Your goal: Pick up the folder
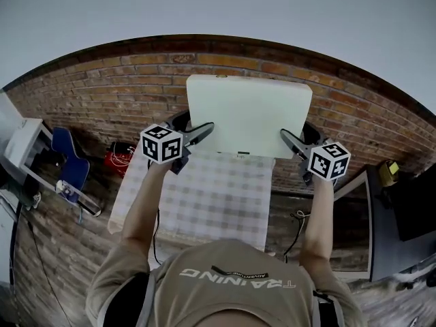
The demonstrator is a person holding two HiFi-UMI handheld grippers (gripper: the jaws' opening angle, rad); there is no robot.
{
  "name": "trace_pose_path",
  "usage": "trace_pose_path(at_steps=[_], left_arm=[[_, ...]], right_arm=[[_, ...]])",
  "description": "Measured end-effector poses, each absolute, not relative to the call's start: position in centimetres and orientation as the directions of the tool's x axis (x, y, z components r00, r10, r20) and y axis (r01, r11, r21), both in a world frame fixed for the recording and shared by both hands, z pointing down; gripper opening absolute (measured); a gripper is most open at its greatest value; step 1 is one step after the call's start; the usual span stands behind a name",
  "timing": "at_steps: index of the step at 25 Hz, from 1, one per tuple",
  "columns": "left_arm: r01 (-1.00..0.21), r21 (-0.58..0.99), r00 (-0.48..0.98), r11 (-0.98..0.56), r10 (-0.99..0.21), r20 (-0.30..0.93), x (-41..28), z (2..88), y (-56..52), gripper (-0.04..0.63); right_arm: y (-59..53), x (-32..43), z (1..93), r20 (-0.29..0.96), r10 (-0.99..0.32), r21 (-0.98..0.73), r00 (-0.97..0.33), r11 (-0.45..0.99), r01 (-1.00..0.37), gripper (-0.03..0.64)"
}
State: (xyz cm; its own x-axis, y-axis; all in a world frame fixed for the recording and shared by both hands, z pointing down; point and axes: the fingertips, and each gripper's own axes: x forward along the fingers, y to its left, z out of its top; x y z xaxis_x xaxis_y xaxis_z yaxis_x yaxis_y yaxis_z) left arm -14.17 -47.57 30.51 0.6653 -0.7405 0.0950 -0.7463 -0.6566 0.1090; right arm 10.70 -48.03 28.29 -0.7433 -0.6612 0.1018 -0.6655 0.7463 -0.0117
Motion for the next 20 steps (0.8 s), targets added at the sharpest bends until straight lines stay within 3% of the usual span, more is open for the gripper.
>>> trace_pose_path(at_steps=[11,20], left_arm=[[-0.736,-0.016,0.677,-0.677,-0.736,0.021,-14.3,22.6,-47.3,0.342],[-0.738,-0.058,0.674,-0.672,-0.739,-0.024,-14.9,20.5,-46.8,0.342]], right_arm=[[-46.9,10.7,22.3,0.018,-0.685,0.028,-0.729,0.729,-0.684,0.295],[-46.1,10.0,19.4,0.019,-0.694,0.090,-0.719,0.718,-0.690,0.295]])
